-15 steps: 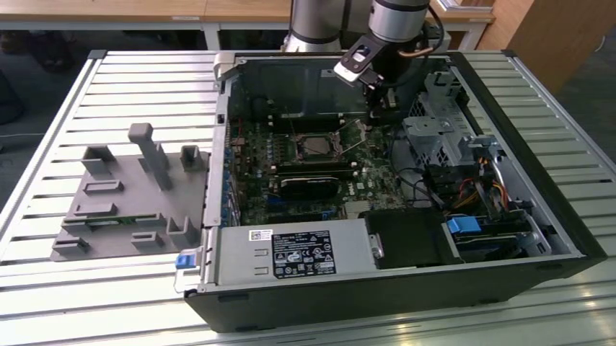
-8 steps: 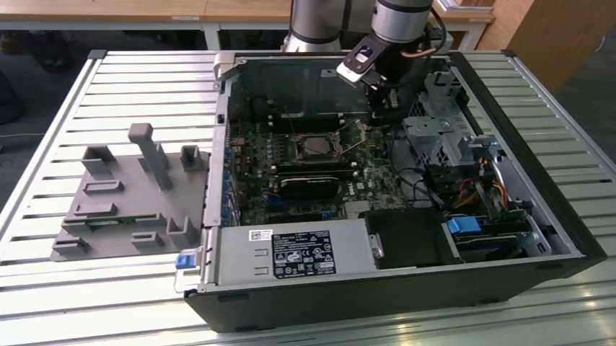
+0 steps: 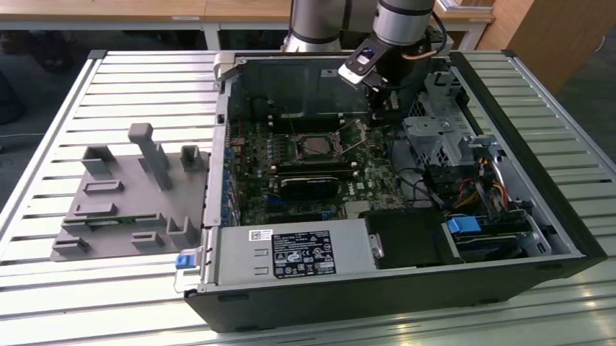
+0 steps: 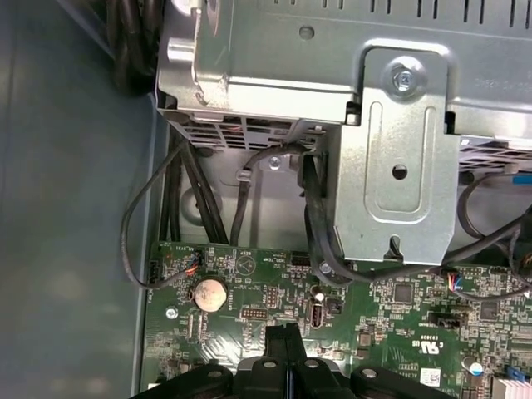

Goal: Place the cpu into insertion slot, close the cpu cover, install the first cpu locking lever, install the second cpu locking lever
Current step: 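Close the cpu cover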

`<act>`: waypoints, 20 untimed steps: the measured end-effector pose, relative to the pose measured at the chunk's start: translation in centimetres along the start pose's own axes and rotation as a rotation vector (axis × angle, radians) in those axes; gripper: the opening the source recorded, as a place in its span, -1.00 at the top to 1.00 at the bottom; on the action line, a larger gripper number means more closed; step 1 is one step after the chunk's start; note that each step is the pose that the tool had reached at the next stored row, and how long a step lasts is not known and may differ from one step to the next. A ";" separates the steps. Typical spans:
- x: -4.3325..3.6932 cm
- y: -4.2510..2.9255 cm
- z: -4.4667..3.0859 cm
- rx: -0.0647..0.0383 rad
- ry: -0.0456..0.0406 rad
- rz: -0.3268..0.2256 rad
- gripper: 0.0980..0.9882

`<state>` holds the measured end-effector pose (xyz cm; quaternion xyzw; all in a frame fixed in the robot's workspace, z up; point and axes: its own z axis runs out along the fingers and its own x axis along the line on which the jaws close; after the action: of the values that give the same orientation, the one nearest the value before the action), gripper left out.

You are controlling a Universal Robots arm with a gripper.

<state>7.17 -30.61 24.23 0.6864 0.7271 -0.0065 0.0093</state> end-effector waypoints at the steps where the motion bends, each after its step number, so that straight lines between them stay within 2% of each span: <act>1: 0.01 0.01 0.08 0.001 0.0000 0.000 0.98; 5: 0.01 -0.01 0.29 0.003 0.0000 0.000 0.98; 10: 0.04 -0.50 0.30 0.003 0.0001 0.000 0.98; 20: 0.13 -2.04 0.30 0.003 0.0001 0.000 0.98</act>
<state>5.12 -30.60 23.92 0.6864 0.7271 -0.0074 0.0084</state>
